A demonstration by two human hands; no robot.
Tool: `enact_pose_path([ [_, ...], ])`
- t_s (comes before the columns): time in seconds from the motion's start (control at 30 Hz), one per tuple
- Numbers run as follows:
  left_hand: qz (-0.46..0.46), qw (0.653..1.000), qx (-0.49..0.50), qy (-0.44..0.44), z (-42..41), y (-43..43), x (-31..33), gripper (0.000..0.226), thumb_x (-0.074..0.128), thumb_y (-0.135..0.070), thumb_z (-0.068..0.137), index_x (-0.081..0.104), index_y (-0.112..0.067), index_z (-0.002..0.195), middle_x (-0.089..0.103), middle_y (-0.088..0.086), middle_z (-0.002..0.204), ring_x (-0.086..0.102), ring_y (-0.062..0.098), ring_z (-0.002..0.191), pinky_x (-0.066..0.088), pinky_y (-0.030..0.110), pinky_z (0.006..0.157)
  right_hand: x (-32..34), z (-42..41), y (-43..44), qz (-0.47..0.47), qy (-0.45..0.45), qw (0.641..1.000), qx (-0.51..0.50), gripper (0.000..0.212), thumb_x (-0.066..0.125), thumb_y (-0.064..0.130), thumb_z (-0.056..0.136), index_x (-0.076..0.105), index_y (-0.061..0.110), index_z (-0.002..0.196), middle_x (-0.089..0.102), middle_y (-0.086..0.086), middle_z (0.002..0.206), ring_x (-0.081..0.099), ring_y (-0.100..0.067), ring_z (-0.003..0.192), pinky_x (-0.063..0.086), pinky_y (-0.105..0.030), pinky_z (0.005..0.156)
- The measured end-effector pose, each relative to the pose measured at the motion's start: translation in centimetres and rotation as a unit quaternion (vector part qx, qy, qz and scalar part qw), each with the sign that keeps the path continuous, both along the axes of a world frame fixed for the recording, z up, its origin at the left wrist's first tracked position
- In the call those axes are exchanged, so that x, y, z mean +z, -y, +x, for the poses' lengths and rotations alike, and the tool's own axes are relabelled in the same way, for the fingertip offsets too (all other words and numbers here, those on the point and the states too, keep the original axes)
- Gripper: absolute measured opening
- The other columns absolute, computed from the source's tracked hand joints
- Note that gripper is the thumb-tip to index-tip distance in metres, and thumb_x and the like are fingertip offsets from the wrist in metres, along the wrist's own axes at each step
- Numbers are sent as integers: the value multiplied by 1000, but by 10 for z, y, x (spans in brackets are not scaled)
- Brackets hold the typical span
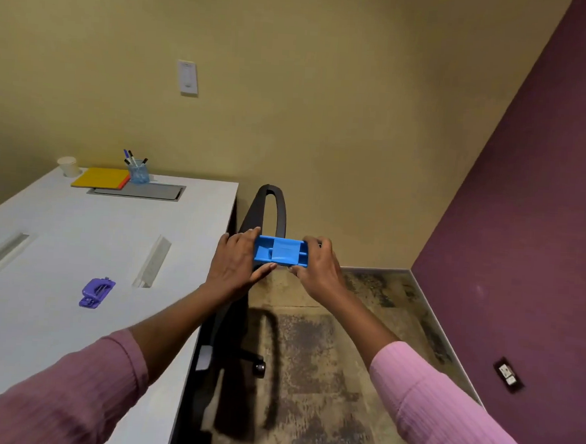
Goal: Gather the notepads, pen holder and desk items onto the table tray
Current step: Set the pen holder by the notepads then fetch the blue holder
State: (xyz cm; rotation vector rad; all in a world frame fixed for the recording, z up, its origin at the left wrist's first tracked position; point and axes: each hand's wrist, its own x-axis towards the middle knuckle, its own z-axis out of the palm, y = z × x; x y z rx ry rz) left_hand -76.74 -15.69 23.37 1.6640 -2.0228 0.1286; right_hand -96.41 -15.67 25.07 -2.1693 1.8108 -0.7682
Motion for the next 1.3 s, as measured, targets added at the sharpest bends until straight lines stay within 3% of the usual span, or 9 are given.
enact_pose_path([
  [0.27,-54,998,-11,6,-85,66,9,82,34,-72,85,32,-8,136,60,14,109,56,29,90,42,45,89,10,-82,58,-28,-8,999,-18,65,76,31,80,37,24,132,39,-6,130,53,-25,111,55,-41,87],
  [0.7,-31,999,-1,-40,-209,225,-8,82,32,-70,86,34,-5,136,59,17,111,56,33,98,39,51,100,1,-199,221,-8,-8,1000,-16,68,70,30,86,32,22,141,32,-11,141,48,-27,120,50,-38,92],
  [0.87,-27,999,19,-33,-223,281,-1,83,37,-70,85,36,-4,135,58,17,117,53,33,107,31,50,109,3,-217,282,8,14,1000,10,75,71,29,85,27,13,145,33,-9,142,49,-27,121,49,-40,96],
  [1.3,-39,984,174,-21,-214,428,-8,72,41,-67,86,44,-8,128,62,12,109,56,29,101,41,49,102,-3,-204,500,-8,-19,985,172,64,66,20,88,34,14,143,31,-11,145,47,-29,124,49,-41,97],
])
